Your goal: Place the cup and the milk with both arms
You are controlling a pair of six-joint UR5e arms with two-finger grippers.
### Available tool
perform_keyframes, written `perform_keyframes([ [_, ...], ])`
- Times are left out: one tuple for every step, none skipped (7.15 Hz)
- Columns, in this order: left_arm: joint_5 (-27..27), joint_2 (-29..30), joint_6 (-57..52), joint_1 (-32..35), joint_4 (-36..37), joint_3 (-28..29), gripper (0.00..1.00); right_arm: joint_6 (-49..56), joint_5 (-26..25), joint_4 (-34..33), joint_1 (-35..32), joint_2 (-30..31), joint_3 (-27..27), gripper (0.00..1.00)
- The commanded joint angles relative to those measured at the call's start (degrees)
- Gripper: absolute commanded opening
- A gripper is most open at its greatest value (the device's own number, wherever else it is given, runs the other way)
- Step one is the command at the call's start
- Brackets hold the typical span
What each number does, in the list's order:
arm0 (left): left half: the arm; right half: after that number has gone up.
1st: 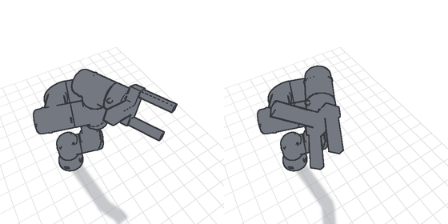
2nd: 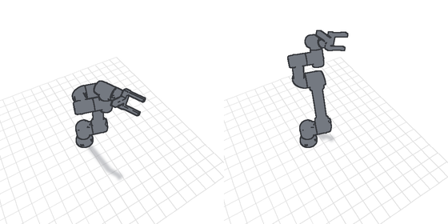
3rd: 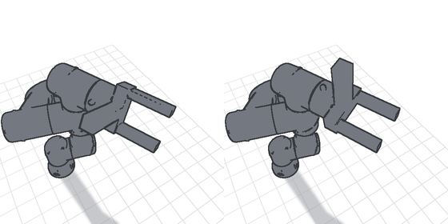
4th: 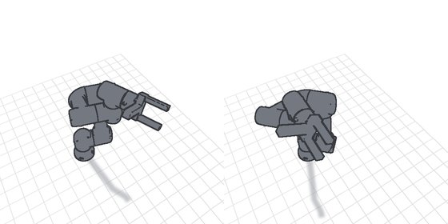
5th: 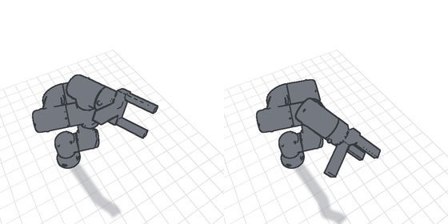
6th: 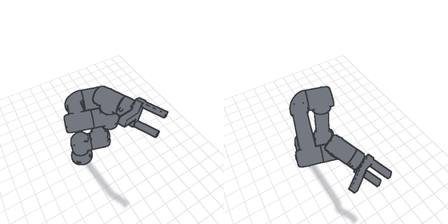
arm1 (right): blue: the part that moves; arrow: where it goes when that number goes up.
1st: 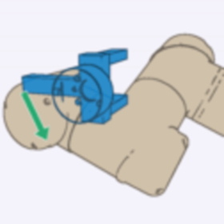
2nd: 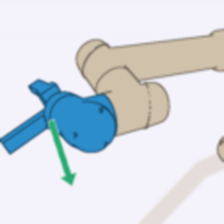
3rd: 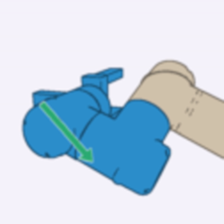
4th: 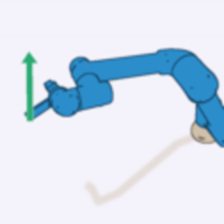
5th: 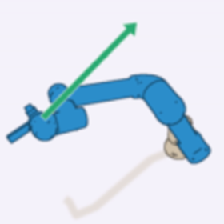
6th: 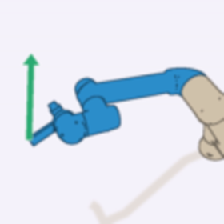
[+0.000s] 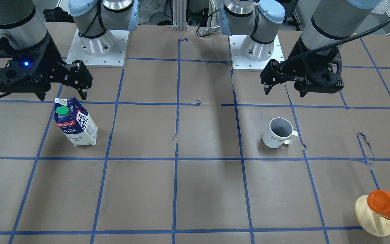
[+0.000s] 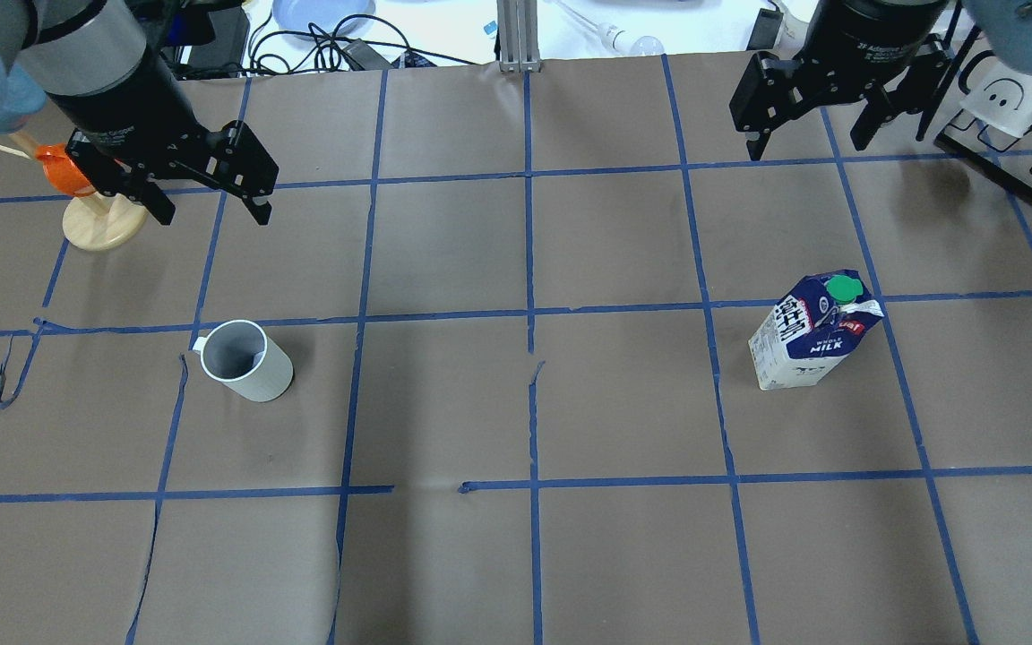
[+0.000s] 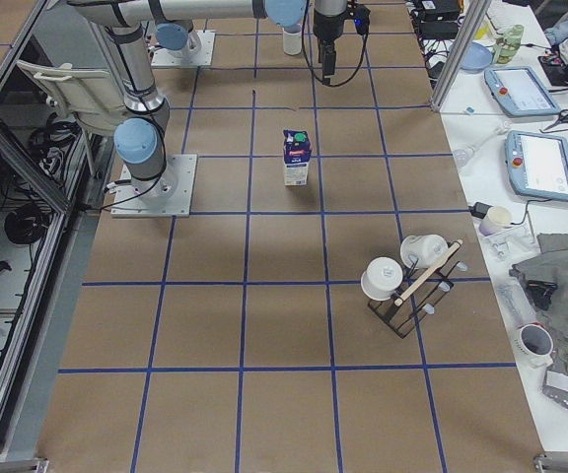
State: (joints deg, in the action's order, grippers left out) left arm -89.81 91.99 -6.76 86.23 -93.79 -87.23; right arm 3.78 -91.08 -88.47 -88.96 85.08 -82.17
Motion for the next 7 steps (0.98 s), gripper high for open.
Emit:
perform_keyframes([
  [0.0,-0.1,0.0,-0.1,0.0,-0.1,1.00,-0.1,0.2,0.0,0.0,0.0,0.0,1.00],
  [-0.3,-0.1,0.0,-0.1,-0.1,-0.1,1.00,-0.1,0.2,0.0,0.0,-0.2,0.0,1.00],
  [-0.9,-0.2,0.0,0.0,-0.1,-0.1,1.00,-0.1,0.2,0.0,0.0,0.0,0.0,1.00],
  [-0.9,-0.2,0.0,0.0,0.1,-0.1,1.00,-0.1,0.2,0.0,0.0,-0.1,0.0,1.00],
  [-0.9,-0.2,0.1,-0.1,0.1,-0.2,1.00,-0.1,0.2,0.0,0.0,-0.1,0.0,1.00],
  [-0.9,-0.2,0.1,-0.1,0.0,-0.2,1.00,-0.1,0.2,0.0,0.0,-0.1,0.0,1.00],
  [-0.9,-0.2,0.1,0.0,0.0,-0.2,1.00,-0.1,0.2,0.0,0.0,-0.1,0.0,1.00],
])
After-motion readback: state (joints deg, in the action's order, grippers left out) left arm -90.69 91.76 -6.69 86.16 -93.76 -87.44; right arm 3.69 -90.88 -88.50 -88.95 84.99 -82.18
